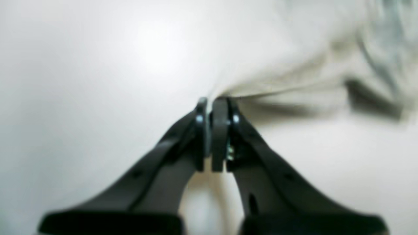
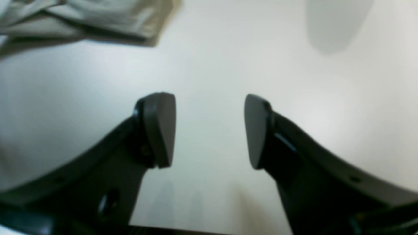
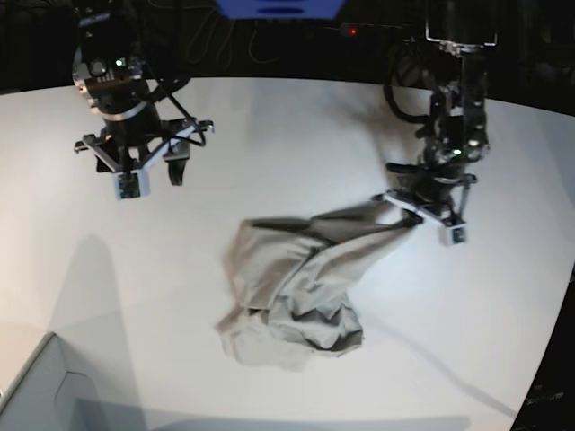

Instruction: Layout the t-shirt on the table in an organized manner, then fold the t-shirt properly

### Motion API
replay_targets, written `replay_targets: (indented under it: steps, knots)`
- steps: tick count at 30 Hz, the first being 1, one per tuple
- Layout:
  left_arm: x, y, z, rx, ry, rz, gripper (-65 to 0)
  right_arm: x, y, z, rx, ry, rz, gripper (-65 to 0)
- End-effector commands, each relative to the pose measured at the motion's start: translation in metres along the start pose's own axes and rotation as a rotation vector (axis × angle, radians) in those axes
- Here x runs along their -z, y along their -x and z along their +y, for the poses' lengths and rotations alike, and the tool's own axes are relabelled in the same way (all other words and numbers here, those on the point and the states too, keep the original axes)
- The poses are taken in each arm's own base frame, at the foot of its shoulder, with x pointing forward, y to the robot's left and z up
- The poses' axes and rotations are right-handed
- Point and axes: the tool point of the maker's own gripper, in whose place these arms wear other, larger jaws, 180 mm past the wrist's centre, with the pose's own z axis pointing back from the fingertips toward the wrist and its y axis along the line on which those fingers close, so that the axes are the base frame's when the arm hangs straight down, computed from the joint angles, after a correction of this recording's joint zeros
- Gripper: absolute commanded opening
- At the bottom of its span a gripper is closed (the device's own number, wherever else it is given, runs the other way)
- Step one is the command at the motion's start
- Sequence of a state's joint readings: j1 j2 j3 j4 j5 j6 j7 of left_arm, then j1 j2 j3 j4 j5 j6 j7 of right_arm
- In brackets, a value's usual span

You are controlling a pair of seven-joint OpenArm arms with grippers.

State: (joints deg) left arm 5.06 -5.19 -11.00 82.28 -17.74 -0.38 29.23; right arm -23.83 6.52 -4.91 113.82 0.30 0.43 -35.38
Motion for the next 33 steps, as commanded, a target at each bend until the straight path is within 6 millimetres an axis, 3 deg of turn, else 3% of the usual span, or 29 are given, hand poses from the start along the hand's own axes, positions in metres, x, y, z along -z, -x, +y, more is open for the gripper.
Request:
replay_targets:
  steps: [1, 5, 8, 10, 12, 16, 23, 26, 33]
  knots:
    - [-0.012, -0.028, 0.012, -0.004, -0.027, -0.09, -65.0, -0.002, -0.009, -0.001, -0.001, 0.003, -0.037, -31.0]
    - [-0.055, -0.071, 0.072, -0.058, -0.168, -0.243, -65.0, -0.002, -0.009, 0.002, -0.003, -0.003, -0.037, -31.0]
    - [-0.073, -0.085, 0.114, -0.107, -0.27, -0.298, -65.0, -0.002, -0.011, 0.003, 0.0, -0.007, -0.044, -31.0]
    - [-0.077, -0.077, 0.141, -0.148, -0.333, -0.287, -65.0, -0.002, -0.013, 0.009, -0.001, -0.021, -0.048, -31.0]
    - [-0.077, -0.078, 0.157, -0.185, -0.37, -0.293, -65.0, -0.002, -0.013, 0.018, -0.007, -0.046, -0.05, -31.0]
    - [-0.075, -0.061, 0.185, -0.24, -0.428, -0.253, -65.0, -0.003, -0.014, 0.035, -0.015, -0.091, -0.052, -30.8]
    - [-0.068, -0.045, 0.201, -0.237, -0.45, -0.193, -64.9, -0.001, -0.036, 0.072, -0.043, -0.189, -0.104, -30.5]
    - [-0.068, -0.043, 0.201, -0.236, -0.449, -0.188, -64.9, 0.004, -0.051, 0.1, -0.079, -0.261, -0.141, -29.4]
    - [-0.072, -0.028, 0.201, -0.229, -0.455, -0.153, -64.9, 0.038, -0.071, 0.162, -0.141, -0.377, -0.153, -21.6]
